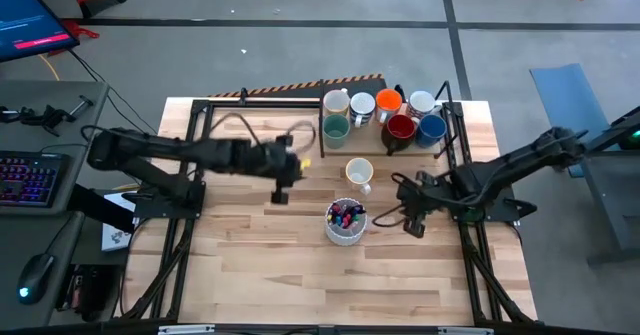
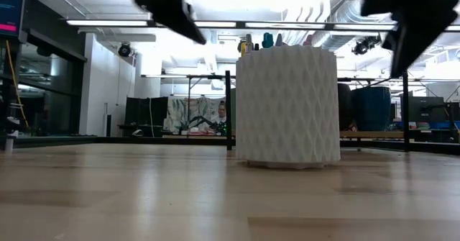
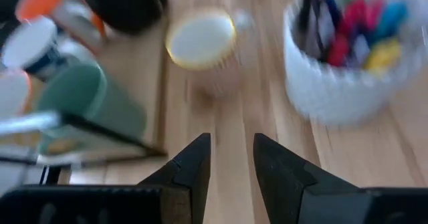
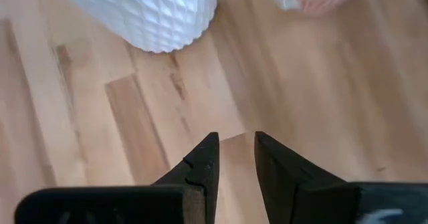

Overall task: Place coffee mugs
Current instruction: Put the orange patterned mug on the shelf

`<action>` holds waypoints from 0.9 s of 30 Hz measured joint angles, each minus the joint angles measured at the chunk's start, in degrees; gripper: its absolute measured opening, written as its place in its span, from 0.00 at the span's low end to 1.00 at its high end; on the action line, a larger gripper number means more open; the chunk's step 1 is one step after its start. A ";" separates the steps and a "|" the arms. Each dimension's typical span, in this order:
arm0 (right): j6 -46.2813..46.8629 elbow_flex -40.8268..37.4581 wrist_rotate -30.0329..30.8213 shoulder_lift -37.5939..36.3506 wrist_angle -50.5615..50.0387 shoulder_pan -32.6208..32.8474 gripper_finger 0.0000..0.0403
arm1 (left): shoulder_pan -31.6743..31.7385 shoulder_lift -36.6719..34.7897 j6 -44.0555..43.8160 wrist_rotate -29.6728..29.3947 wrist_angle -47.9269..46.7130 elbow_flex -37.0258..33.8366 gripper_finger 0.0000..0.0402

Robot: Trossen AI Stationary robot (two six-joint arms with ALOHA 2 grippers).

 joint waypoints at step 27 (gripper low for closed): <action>23.78 -9.55 17.75 -11.34 4.58 24.14 0.19 | 12.01 32.76 5.31 17.05 -4.36 30.49 0.26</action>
